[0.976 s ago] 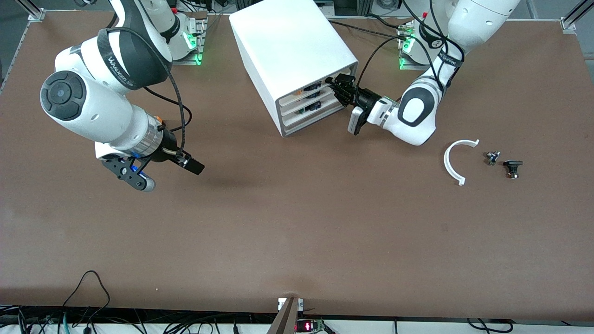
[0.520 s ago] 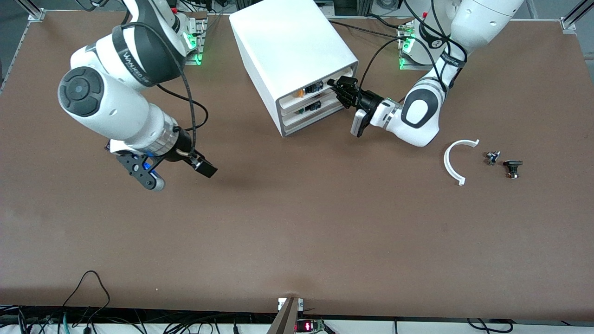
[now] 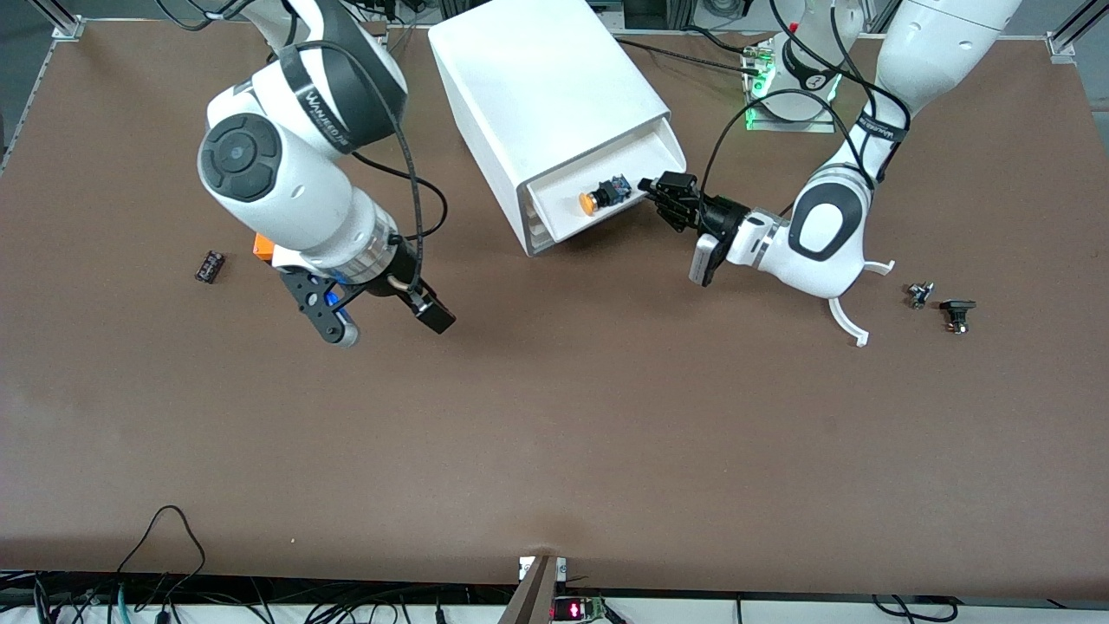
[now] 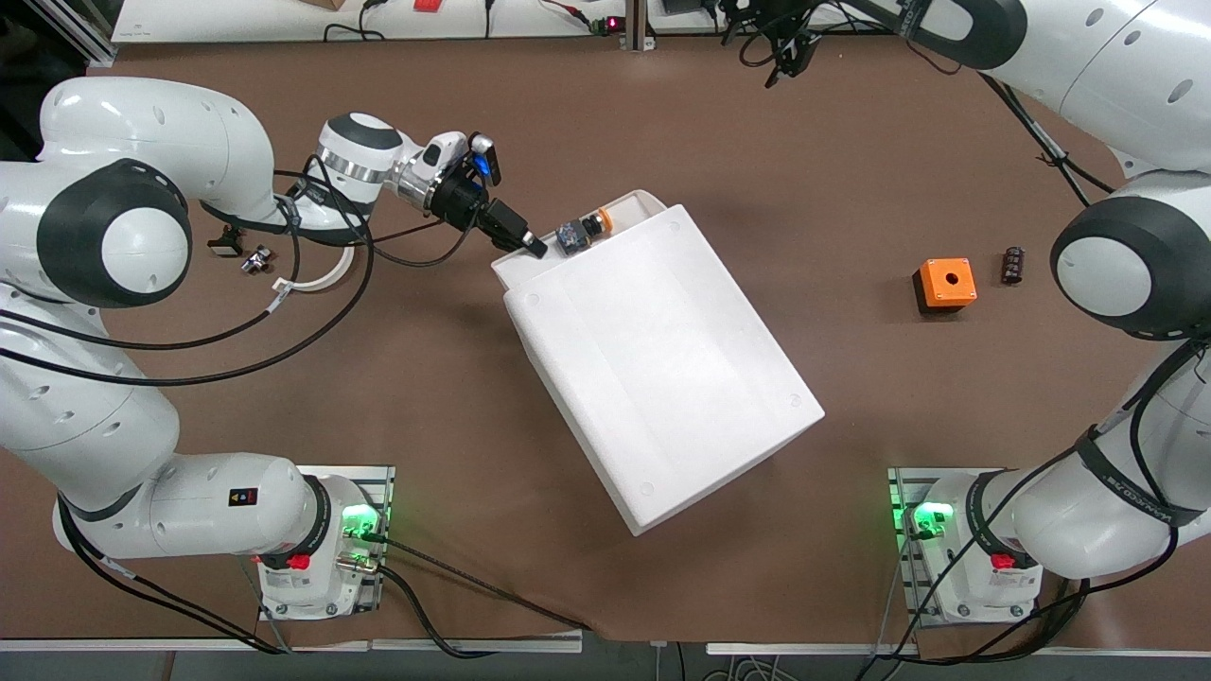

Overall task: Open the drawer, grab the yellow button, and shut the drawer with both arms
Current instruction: 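Pull the drawer out with the left gripper while the right gripper reaches in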

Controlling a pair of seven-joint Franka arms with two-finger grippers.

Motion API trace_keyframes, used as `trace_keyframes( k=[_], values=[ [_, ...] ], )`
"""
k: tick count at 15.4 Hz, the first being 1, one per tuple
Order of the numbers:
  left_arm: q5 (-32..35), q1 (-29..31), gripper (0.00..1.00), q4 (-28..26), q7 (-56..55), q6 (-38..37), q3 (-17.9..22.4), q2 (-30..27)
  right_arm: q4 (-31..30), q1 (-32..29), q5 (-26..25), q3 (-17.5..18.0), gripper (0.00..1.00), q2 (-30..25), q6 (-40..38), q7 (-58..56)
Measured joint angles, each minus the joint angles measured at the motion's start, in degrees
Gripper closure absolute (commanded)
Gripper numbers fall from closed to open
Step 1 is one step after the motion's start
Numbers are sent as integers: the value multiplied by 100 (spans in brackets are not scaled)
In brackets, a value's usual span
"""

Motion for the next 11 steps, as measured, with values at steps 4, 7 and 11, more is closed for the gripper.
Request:
trace_keyframes(
  k=[4, 7, 11],
  values=[
    [157, 194, 100, 381, -64, -136, 6, 277, 171, 379, 0, 5, 1, 55, 198, 768],
    [349, 332, 100, 643, -211, -206, 20, 390, 375, 761, -3, 5, 1, 199, 206, 1291],
    [599, 393, 84, 956, -422, -365, 26, 549, 433, 1163, -49, 2, 1, 357, 252, 1611]
  ],
)
